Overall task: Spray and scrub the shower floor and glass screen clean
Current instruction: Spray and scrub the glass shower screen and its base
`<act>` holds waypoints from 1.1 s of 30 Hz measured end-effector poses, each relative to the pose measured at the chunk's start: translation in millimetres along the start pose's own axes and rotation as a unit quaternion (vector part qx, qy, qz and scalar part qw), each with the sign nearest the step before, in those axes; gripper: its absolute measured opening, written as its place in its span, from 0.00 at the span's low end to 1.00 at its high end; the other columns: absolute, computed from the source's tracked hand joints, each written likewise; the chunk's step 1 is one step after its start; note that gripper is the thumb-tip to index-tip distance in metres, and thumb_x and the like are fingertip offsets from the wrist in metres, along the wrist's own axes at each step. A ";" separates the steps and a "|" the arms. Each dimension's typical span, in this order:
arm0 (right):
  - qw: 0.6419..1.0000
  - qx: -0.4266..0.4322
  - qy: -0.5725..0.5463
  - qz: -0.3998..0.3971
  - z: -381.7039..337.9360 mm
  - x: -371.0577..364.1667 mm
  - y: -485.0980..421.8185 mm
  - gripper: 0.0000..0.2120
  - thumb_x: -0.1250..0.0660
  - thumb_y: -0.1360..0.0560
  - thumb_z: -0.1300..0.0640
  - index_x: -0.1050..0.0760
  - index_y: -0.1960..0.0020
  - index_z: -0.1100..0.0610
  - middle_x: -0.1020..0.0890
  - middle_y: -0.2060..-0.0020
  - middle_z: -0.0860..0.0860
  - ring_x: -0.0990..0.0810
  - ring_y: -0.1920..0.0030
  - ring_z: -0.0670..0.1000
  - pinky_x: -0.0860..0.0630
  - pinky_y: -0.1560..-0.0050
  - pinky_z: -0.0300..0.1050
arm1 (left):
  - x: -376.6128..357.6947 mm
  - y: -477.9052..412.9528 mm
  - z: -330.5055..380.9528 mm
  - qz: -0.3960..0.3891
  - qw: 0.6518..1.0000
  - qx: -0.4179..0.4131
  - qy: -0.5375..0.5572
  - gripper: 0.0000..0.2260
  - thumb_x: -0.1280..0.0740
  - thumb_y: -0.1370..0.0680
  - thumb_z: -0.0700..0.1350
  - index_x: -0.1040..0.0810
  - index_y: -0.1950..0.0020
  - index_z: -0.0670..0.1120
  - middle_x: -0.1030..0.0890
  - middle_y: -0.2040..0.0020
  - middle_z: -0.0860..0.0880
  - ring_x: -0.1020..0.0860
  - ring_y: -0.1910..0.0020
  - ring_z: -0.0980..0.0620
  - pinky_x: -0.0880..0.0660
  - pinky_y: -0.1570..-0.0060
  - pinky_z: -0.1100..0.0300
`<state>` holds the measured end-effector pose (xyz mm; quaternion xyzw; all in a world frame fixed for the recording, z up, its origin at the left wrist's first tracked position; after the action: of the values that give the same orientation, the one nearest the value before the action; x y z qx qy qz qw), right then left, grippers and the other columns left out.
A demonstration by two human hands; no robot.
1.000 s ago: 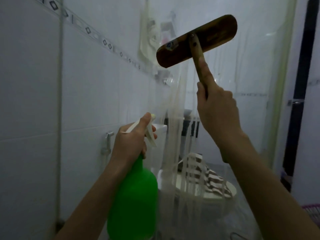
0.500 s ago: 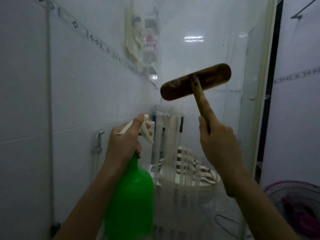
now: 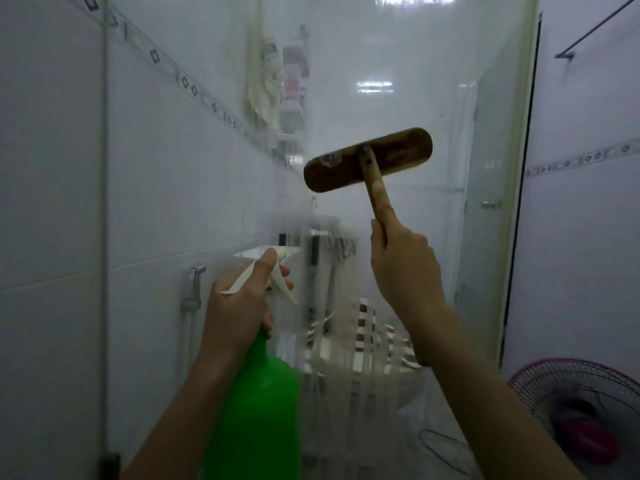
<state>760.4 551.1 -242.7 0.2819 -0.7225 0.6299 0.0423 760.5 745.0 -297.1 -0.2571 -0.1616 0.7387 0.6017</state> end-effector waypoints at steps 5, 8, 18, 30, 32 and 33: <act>0.999 -0.022 0.015 -0.025 25.9 -16.8 83.6 0.30 0.44 0.17 0.54 0.55 0.21 0.44 0.33 0.75 0.46 0.35 0.79 0.43 0.34 0.79 0.36 | 6.4 3.4 -2.9 -0.006 1.000 -0.004 0.006 0.19 0.36 0.18 0.54 0.15 0.58 0.43 0.13 0.60 0.43 0.32 0.82 0.52 0.32 0.79 0.62; 0.997 -0.052 0.020 -0.061 39.1 -20.1 139.7 0.31 0.40 0.18 0.56 0.53 0.21 0.46 0.35 0.74 0.43 0.37 0.80 0.41 0.39 0.81 0.31 | 11.8 5.1 -4.7 -0.011 1.000 0.001 0.016 0.17 0.35 0.18 0.53 0.15 0.58 0.45 0.12 0.59 0.47 0.32 0.81 0.51 0.32 0.79 0.61; 1.000 -0.003 -0.008 0.011 34.0 -15.6 75.9 0.26 0.50 0.17 0.50 0.55 0.22 0.43 0.33 0.76 0.46 0.34 0.80 0.43 0.32 0.79 0.37 | 5.2 9.0 -4.6 0.003 1.000 -0.016 0.011 0.15 0.35 0.17 0.52 0.15 0.59 0.51 0.12 0.60 0.48 0.28 0.77 0.47 0.32 0.80 0.64; 0.996 -0.028 -0.025 0.075 66.5 18.6 23.0 0.26 0.47 0.16 0.53 0.51 0.21 0.47 0.33 0.76 0.50 0.34 0.78 0.48 0.30 0.78 0.44 | -22.1 18.2 -12.5 -0.012 0.999 -0.013 0.032 0.16 0.35 0.18 0.53 0.15 0.60 0.49 0.13 0.59 0.46 0.31 0.81 0.51 0.32 0.78 0.61; 0.997 -0.047 -0.043 0.046 87.4 10.8 87.5 0.27 0.46 0.17 0.53 0.52 0.21 0.44 0.32 0.76 0.50 0.33 0.79 0.47 0.29 0.79 0.43 | -26.1 20.0 -13.4 -0.018 0.999 -0.004 0.045 0.16 0.35 0.18 0.53 0.16 0.61 0.49 0.13 0.60 0.47 0.31 0.81 0.51 0.32 0.76 0.61; 0.996 -0.065 -0.047 0.031 92.2 9.6 124.1 0.28 0.46 0.17 0.53 0.53 0.22 0.41 0.31 0.76 0.50 0.34 0.79 0.46 0.29 0.81 0.42 | -28.0 21.1 -13.7 -0.027 0.999 0.000 0.047 0.16 0.35 0.18 0.53 0.16 0.60 0.48 0.13 0.59 0.47 0.31 0.81 0.51 0.32 0.76 0.61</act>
<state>722.3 467.4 -367.4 0.2850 -0.7719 0.5683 0.0070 755.4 712.1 -314.6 -0.2873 -0.1399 0.7091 0.6286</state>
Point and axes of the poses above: each hand's wrist, its own y-axis away from the middle knuckle, its own x-axis out of the back of the hand, z = x × y, the point moved 1 cm from there along -y, towards the middle knuckle
